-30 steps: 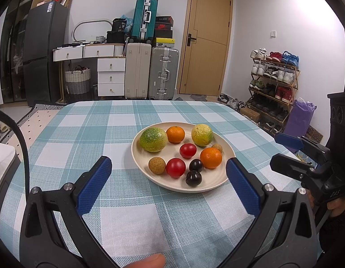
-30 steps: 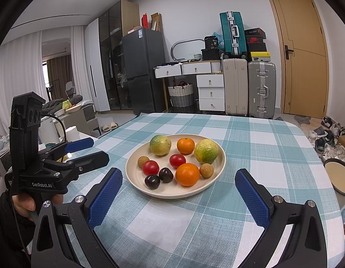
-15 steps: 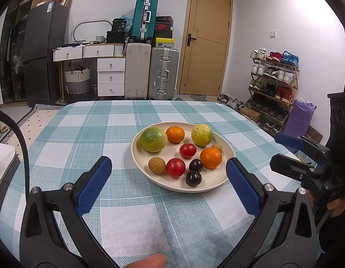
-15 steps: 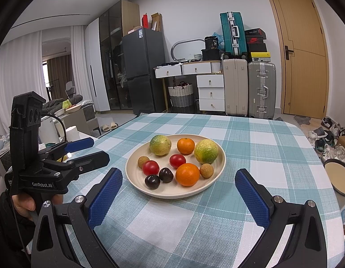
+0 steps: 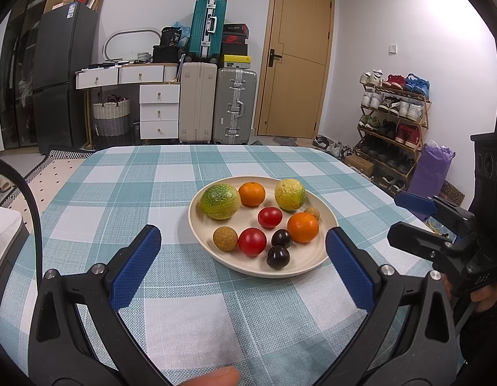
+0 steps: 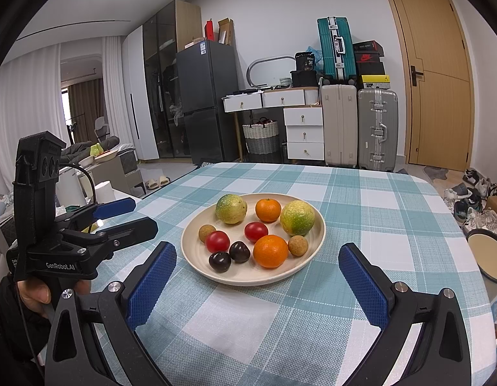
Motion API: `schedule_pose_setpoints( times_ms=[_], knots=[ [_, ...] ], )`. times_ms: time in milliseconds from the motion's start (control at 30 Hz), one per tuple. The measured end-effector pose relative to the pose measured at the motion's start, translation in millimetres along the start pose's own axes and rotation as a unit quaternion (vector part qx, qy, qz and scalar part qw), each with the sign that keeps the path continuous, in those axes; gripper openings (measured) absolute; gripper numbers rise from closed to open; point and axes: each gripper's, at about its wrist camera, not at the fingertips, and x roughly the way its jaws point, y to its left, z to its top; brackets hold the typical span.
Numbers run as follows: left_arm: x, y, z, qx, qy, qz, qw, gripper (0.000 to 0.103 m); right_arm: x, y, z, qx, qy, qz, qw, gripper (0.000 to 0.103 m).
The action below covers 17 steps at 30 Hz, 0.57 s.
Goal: Organize fruits
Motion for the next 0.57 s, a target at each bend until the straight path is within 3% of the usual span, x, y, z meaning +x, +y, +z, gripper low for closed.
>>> schedule_pose_setpoints(
  times_ms=[567],
  knots=[
    [-2.9, -4.2, -1.8, 0.002, -0.005, -0.002, 1.0, 0.102, 0.1, -0.1, 0.0, -0.001, 0.0, 0.0, 1.0, 0.103]
  ],
)
